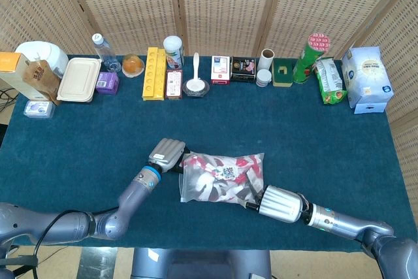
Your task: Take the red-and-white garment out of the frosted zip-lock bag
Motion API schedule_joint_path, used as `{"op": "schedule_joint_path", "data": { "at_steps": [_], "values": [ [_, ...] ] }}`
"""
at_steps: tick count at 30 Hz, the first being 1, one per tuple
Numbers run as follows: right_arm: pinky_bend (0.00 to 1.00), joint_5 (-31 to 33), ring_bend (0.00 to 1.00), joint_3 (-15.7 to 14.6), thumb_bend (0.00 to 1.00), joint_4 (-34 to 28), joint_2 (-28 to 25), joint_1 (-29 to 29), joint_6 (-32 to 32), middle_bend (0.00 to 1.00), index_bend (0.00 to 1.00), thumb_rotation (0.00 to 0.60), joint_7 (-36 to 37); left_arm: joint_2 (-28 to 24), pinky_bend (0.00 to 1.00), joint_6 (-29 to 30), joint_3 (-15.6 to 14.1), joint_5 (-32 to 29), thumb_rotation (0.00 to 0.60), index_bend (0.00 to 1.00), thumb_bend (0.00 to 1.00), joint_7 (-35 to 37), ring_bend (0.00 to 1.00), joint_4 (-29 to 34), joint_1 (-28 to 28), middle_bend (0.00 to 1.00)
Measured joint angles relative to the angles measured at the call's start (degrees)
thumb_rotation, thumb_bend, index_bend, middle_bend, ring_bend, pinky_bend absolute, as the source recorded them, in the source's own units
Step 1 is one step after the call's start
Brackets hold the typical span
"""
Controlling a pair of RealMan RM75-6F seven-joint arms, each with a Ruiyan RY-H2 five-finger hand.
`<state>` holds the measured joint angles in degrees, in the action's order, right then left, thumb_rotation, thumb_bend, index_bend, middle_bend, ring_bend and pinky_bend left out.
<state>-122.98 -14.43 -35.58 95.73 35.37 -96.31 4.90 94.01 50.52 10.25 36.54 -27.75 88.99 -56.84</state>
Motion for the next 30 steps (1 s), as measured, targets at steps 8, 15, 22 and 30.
{"op": "schedule_joint_path", "data": {
  "at_steps": [8, 15, 22, 30],
  "values": [
    [1.0, 0.4, 1.0, -0.2, 0.28, 0.7, 1.2, 1.3, 1.1, 0.82, 0.31, 0.6, 0.5, -0.2, 0.94, 0.3, -0.1, -0.6, 0.6, 0.86, 0.47, -0.1, 1.0, 0.4, -0.2, 1.0],
    [1.0, 0.9, 1.0, -0.6, 0.35, 1.4, 1.3, 2.0, 2.0, 0.82, 0.35, 0.6, 1.0, -0.1, 0.94, 0.1, -0.3, -0.8, 0.6, 0.86, 0.47, 0.1, 1.0, 0.3, -0.4, 1.0],
    [1.0, 1.7, 1.0, -1.1, 0.36, 2.3, 0.1, 1.9, 2.5, 0.82, 0.36, 0.6, 1.1, -0.3, 0.94, -0.1, -0.4, -1.1, 0.6, 0.86, 0.47, 0.3, 1.0, 0.4, -0.5, 1.0],
    [1.0, 2.2, 1.0, -2.0, 0.41, 3.5, 0.0, 1.7, 3.8, 0.83, 0.46, 0.6, 2.3, -0.3, 0.94, -0.2, -0.6, -1.6, 0.6, 0.86, 0.46, 0.3, 1.0, 0.3, -0.8, 1.0]
  ]
}}
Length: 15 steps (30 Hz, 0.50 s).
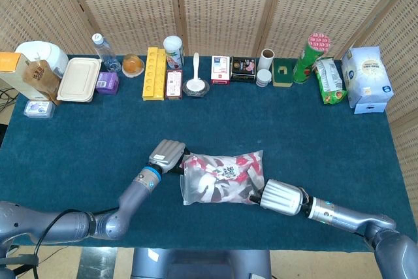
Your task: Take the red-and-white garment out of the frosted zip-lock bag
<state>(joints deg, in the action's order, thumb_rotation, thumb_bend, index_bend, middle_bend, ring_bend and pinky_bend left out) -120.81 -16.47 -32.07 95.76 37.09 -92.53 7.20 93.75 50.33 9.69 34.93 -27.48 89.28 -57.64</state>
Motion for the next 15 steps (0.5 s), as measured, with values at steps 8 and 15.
{"op": "schedule_joint_path", "data": {
  "at_steps": [8, 15],
  "values": [
    [1.0, 0.1, 1.0, -0.6, 0.44, 1.1, 0.8, 0.4, -0.3, 0.84, 0.5, 0.6, 1.7, 0.0, 0.94, 0.0, -0.1, -0.8, 0.6, 0.86, 0.45, -0.2, 1.0, -0.3, -0.3, 1.0],
    [1.0, 0.3, 1.0, -0.8, 0.47, 0.3, 1.2, 1.0, 0.1, 0.84, 0.55, 0.6, 2.0, 0.3, 0.94, 0.0, -0.2, -0.8, 0.6, 0.86, 0.45, -0.2, 1.0, -0.4, -0.5, 1.0]
  ]
}}
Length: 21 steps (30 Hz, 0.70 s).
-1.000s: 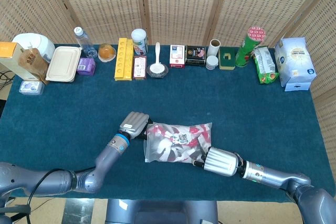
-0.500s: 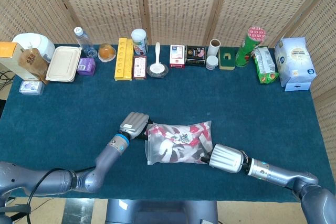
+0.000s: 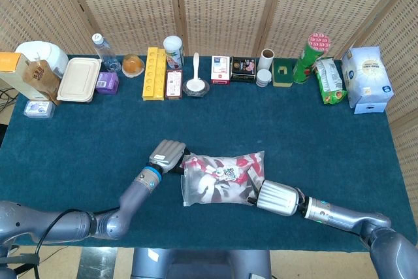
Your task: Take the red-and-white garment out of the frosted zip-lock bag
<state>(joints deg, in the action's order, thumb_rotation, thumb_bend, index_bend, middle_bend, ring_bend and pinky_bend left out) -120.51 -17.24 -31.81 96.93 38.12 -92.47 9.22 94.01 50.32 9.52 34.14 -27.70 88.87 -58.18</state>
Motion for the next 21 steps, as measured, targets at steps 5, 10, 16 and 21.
{"op": "schedule_joint_path", "data": {
  "at_steps": [5, 10, 16, 21],
  "values": [
    [1.0, 0.6, 1.0, 0.6, 0.51, -1.1, 0.0, 0.4, -0.3, 0.85, 0.59, 0.6, -0.2, 0.0, 0.94, 0.0, -0.1, 0.1, 0.6, 0.86, 0.45, 0.2, 1.0, -0.1, 0.0, 1.0],
    [1.0, 1.3, 1.0, 1.3, 0.54, -2.4, -0.5, 0.7, -1.0, 0.86, 0.63, 0.6, -0.4, -0.3, 0.94, -0.1, -0.1, 0.6, 0.6, 0.86, 0.45, 0.6, 1.0, 0.0, 0.1, 1.0],
    [1.0, 1.9, 1.0, 1.6, 0.55, -4.0, -1.7, 0.6, -1.5, 0.87, 0.67, 0.6, -0.5, -1.5, 0.94, 0.0, 0.3, 1.4, 0.6, 0.86, 0.45, 1.6, 1.0, 0.3, 0.5, 1.0],
    [1.0, 2.1, 1.0, 1.3, 0.55, -5.1, -2.8, 0.2, -1.2, 0.88, 0.69, 0.6, -1.1, -2.3, 0.94, 0.0, 0.4, 2.2, 0.6, 0.86, 0.45, 2.3, 1.0, 0.6, 0.9, 1.0]
  ]
}}
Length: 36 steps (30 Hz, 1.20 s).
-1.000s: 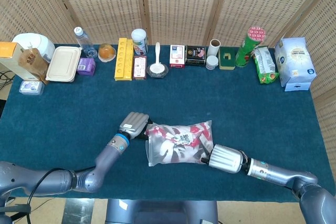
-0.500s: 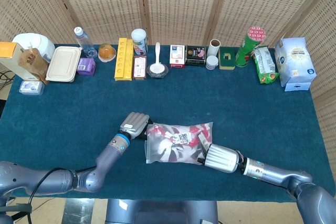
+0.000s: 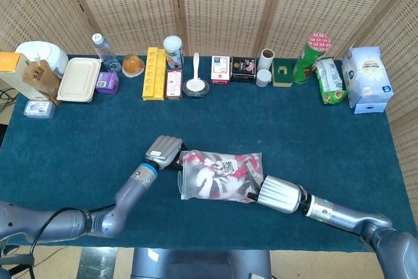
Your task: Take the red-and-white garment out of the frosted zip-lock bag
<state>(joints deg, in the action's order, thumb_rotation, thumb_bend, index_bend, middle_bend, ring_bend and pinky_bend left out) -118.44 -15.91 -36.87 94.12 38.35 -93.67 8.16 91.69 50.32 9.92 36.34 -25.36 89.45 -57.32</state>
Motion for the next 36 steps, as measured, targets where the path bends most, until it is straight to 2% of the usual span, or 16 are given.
{"op": "schedule_joint_path", "data": {
  "at_steps": [15, 36],
  "values": [
    [1.0, 0.4, 1.0, -1.0, 0.56, -5.7, -5.0, -0.8, 3.3, 0.89, 0.72, 0.6, -4.6, -4.6, 0.94, 0.5, 1.1, 3.0, 0.6, 0.86, 0.45, 3.1, 1.0, 2.7, 1.6, 1.0],
    [1.0, 2.3, 1.0, -0.3, 0.57, -15.4, -12.6, -1.3, 9.5, 0.91, 0.75, 0.6, -11.1, -13.9, 0.94, 0.8, 3.9, 6.8, 0.6, 0.86, 0.45, 9.8, 1.0, 6.5, 4.7, 1.0]
  ]
}}
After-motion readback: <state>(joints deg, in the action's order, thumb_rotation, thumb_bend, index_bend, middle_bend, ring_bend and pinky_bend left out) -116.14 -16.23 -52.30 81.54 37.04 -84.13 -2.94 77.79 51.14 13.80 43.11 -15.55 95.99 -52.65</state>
